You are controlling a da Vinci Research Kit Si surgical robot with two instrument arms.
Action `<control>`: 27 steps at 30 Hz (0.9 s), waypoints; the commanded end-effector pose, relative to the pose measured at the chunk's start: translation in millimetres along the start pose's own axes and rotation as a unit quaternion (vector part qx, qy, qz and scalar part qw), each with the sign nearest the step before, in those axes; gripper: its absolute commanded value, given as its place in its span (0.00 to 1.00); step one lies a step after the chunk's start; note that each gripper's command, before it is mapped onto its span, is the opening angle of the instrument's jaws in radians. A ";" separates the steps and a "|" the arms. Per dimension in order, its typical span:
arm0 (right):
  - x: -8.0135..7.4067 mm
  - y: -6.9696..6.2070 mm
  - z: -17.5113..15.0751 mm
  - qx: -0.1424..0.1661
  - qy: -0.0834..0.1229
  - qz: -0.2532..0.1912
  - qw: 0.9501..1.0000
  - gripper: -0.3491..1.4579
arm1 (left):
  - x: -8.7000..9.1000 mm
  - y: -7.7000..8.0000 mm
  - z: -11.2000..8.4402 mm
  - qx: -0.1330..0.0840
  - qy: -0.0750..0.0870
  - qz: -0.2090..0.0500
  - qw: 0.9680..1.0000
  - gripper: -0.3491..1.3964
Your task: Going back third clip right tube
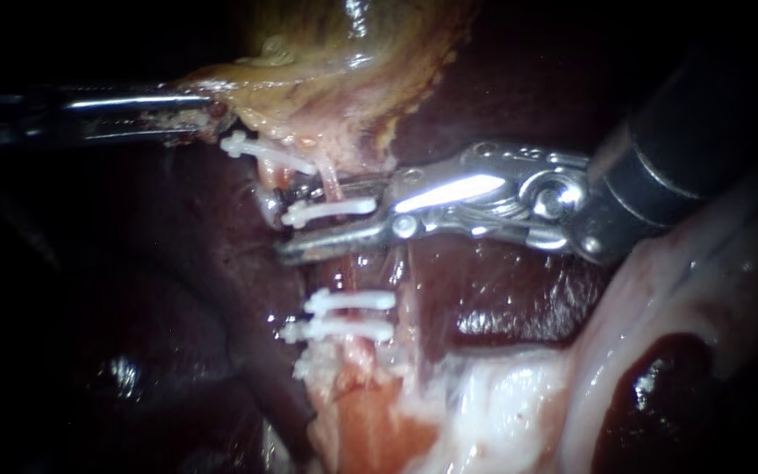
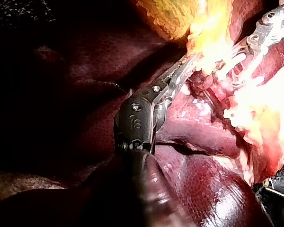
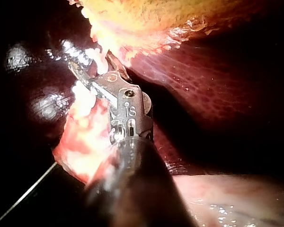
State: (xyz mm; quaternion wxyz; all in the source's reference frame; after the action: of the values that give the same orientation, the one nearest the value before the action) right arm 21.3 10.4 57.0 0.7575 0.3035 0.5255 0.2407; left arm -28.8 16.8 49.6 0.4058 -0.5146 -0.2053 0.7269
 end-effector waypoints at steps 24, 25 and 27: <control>-4.4 -5.7 -13.4 -0.034 -0.015 -0.148 0.988 0.47 | -0.2 0.0 0.0 0.000 0.000 0.001 1.000 0.00; -4.5 -5.6 -13.9 -0.034 -0.021 -0.152 0.988 0.47 | -0.3 0.1 0.1 0.001 0.000 0.001 1.000 0.00; -4.6 -5.6 -14.4 -0.034 -0.030 -0.156 0.987 0.47 | -0.5 0.1 0.2 0.001 0.001 0.002 1.000 0.00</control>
State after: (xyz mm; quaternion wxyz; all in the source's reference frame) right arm 6.1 6.3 52.2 0.8112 0.1977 0.5357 0.1262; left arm -29.0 16.3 50.0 0.4051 -0.5151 -0.2042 0.7273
